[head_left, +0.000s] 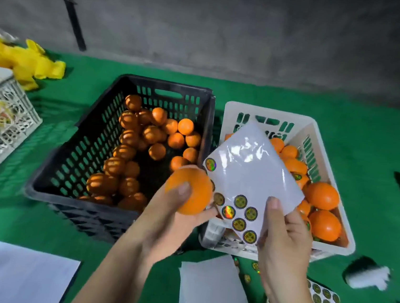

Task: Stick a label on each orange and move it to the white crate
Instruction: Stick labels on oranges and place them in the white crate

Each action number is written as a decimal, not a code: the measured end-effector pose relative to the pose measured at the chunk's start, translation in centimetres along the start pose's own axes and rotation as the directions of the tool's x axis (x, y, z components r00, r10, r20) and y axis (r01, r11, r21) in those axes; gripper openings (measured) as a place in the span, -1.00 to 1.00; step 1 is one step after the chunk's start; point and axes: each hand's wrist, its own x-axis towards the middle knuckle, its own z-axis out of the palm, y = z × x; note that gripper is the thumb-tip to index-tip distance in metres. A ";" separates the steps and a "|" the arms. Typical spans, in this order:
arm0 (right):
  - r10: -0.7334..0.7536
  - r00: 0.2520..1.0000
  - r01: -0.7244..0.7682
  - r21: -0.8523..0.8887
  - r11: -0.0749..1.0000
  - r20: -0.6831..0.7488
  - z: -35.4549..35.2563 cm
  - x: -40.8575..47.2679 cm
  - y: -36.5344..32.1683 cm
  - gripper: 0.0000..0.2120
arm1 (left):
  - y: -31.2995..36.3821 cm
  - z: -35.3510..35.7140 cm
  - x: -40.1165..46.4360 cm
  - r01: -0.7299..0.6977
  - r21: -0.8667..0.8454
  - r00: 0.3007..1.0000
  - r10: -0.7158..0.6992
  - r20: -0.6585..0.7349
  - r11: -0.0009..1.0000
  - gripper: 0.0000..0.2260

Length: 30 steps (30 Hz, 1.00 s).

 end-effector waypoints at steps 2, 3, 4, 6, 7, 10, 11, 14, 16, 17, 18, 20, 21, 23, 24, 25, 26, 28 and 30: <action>0.043 0.999 -0.042 -0.064 0.997 0.018 -0.3 -1.4 -0.2 -0.61 | -0.4 1.4 -0.6 -0.045 0.005 0.998 0.046 -0.054 0.999 -0.07; 0.048 0.999 -0.048 -0.100 0.994 -0.005 -0.4 -2.0 -0.3 -0.59 | -0.8 1.8 -0.8 -0.080 0.046 0.991 0.084 -0.104 0.996 -0.18; 0.043 0.998 -0.051 -0.158 0.986 -0.053 -0.3 -2.7 -0.7 -0.55 | -1.1 1.9 -1.0 -0.111 0.121 0.981 0.128 -0.146 0.986 -0.34; -0.152 0.972 0.054 -0.459 0.887 -0.179 -0.3 -3.2 -1.6 -0.36 | -1.4 1.8 -1.6 -0.140 0.285 0.964 0.196 -0.179 0.948 -0.54; -0.349 0.925 0.189 -0.614 0.766 -0.150 -0.4 -3.4 -2.2 -0.30 | -1.4 1.8 -2.0 -0.153 0.334 0.960 0.219 -0.172 0.930 -0.57; -0.602 0.792 0.389 -0.843 0.371 0.101 -1.2 -3.0 -5.0 -0.21 | -1.1 2.3 -3.2 -0.178 0.401 0.946 0.268 -0.181 0.899 -0.48; -0.505 0.862 0.268 -0.889 0.371 0.049 -1.3 -2.6 -6.4 -0.07 | -1.0 2.6 -3.5 -0.190 0.419 0.939 0.289 -0.187 0.888 -0.44; -0.576 0.813 0.317 -0.893 0.319 0.082 -1.2 -2.4 -9.9 -0.38 | -0.7 3.1 -4.5 -0.234 0.488 0.931 0.339 -0.138 0.841 -0.38; -0.615 0.685 0.628 -0.743 0.229 0.390 0.1 -3.3 -11.4 -0.73 | -0.3 3.5 -5.1 -0.264 0.526 0.936 0.346 -0.062 0.809 -0.35; -0.551 0.666 0.708 -0.659 0.254 0.503 0.6 -3.7 -11.7 -0.76 | -0.2 3.6 -5.3 -0.282 0.541 0.937 0.349 -0.024 0.793 -0.35; -0.473 0.682 0.722 -0.614 0.318 0.557 0.9 -3.8 -11.6 -0.75 | -0.1 3.8 -5.5 -0.297 0.553 0.936 0.351 0.010 0.779 -0.37; -0.363 0.745 0.664 -0.569 0.486 0.559 0.7 -4.2 -10.8 -0.75 | 0.2 4.0 -5.9 -0.311 0.559 0.938 0.343 0.050 0.769 -0.44; -0.332 0.770 0.626 -0.545 0.557 0.545 0.7 -4.3 -10.7 -0.79 | 0.4 4.0 -6.0 -0.311 0.563 0.940 0.335 0.064 0.766 -0.46; -0.275 0.807 0.546 -0.483 0.684 0.524 0.5 -4.4 -10.8 -0.82 | 0.8 3.9 -6.3 -0.307 0.578 0.945 0.312 0.095 0.756 -0.45; -0.239 0.821 0.499 -0.449 0.741 0.518 0.5 -4.4 -10.9 -0.83 | 0.9 3.8 -6.4 -0.307 0.580 0.947 0.300 0.111 0.754 -0.44; -0.211 0.830 0.459 -0.415 0.785 0.517 0.6 -4.5 -11.1 -0.86 | 1.1 3.7 -6.5 -0.308 0.577 0.949 0.290 0.126 0.756 -0.43; -0.196 0.835 0.428 -0.385 0.817 0.514 0.6 -4.6 -11.2 -0.89 | 1.2 3.7 -6.6 -0.310 0.571 0.949 0.283 0.140 0.760 -0.42; -0.178 0.844 0.380 -0.328 0.865 0.506 0.7 -4.7 -11.3 -0.87 | 1.4 3.8 -6.6 -0.321 0.562 0.947 0.276 0.166 0.763 -0.38; -0.148 0.872 0.316 -0.306 0.898 0.466 0.9 -4.6 -11.6 -0.80 | 1.4 3.9 -6.6 -0.335 0.559 0.942 0.279 0.185 0.759 -0.34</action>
